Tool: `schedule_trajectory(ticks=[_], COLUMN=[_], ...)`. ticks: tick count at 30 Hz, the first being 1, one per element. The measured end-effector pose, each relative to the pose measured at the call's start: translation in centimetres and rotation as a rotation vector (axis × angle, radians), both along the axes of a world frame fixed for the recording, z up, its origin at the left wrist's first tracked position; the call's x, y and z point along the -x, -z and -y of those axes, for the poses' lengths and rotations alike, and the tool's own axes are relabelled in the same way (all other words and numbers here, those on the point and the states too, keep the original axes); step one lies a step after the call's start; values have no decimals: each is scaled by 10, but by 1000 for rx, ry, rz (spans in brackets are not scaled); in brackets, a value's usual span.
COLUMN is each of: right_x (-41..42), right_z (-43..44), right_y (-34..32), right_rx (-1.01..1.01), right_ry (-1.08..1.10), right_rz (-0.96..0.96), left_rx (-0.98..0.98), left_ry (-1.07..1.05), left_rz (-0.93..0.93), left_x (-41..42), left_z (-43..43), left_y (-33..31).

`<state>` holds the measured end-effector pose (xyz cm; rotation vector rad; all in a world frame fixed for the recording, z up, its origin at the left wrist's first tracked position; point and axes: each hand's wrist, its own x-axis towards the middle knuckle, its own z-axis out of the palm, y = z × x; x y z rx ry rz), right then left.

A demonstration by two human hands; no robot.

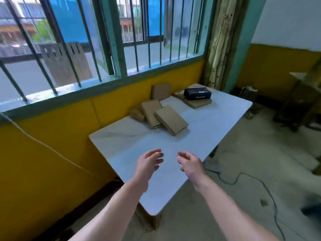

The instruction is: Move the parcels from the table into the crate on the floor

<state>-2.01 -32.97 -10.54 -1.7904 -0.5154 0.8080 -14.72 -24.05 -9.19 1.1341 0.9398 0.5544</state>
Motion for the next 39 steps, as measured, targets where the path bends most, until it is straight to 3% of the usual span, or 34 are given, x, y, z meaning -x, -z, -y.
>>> schedule_trajectory(ticks=[8,16,28,39], right_x=[-153,-268,-503,-631], right_z=[48,30,-119,-244], right_y=[-8,-2,-11,16], right_rx=[-13,-3,101,210], right_ry=[65,73,17,-132], right_rz=[-30,-42,43,-2], left_rx=[-7,23,84,77], left_ry=[60,62,-14,-227], left_rz=[0,1,72,-46], left_x=[-154,-268,-500,-609], left_z=[40,20,-133,-244], left_y=[-7,8,19,44])
